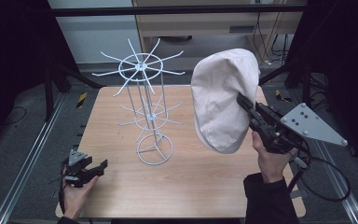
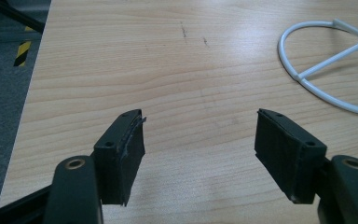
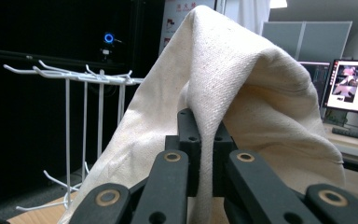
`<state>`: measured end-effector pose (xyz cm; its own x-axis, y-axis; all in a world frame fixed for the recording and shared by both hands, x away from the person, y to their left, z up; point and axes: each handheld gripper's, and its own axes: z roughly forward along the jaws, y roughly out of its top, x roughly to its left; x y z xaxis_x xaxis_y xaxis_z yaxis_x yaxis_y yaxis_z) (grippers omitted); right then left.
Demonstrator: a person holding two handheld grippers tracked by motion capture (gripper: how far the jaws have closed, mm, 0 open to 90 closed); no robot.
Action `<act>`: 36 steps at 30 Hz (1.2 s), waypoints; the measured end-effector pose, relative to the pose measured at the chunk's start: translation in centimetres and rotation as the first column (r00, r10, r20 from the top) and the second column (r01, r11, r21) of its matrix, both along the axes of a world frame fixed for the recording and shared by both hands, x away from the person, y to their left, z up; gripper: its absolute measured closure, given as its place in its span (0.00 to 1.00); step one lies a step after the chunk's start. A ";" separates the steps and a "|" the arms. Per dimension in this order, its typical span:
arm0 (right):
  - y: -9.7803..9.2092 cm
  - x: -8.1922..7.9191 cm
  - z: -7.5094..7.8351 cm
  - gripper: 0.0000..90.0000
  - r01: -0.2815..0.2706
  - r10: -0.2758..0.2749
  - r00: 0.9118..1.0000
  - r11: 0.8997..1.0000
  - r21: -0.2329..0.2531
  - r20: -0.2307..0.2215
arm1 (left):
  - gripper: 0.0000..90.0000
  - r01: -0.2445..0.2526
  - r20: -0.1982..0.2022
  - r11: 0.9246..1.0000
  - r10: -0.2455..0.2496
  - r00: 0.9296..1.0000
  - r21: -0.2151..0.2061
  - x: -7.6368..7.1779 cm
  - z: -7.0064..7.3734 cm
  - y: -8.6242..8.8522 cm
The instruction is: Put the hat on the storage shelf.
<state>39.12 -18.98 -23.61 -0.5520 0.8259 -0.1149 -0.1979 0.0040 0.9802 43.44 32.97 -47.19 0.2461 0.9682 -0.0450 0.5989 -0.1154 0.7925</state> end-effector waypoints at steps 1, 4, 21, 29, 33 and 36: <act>0.1 -0.1 0.2 0.98 -0.001 0.001 1.000 1.000 -0.001 0.005 | 0.36 0.000 0.000 1.000 0.000 1.000 0.000 0.0 0.0 0.0; 0.3 -0.3 0.6 0.98 -0.006 0.006 1.000 1.000 0.000 0.021 | 0.36 0.000 0.000 1.000 0.000 1.000 0.000 0.0 0.0 0.0; 3.6 0.5 2.9 0.98 -0.062 0.062 0.996 0.998 -0.006 0.064 | 0.36 0.002 -0.002 1.000 -0.002 1.000 0.002 0.0 0.0 0.0; 6.4 1.6 2.1 0.98 -0.102 0.104 0.994 0.994 -0.049 0.034 | 0.36 0.002 -0.001 1.000 -0.002 1.000 0.001 0.0 0.0 0.0; 7.2 2.1 1.1 0.98 -0.116 0.117 0.993 0.991 -0.065 0.014 | 0.36 0.002 -0.003 1.000 -0.002 1.000 0.003 0.0 -0.1 0.0; 7.5 2.2 0.4 0.98 -0.122 0.122 0.992 0.990 -0.074 0.002 | 0.36 0.005 -0.004 1.000 -0.005 1.000 0.005 0.0 -0.1 -0.1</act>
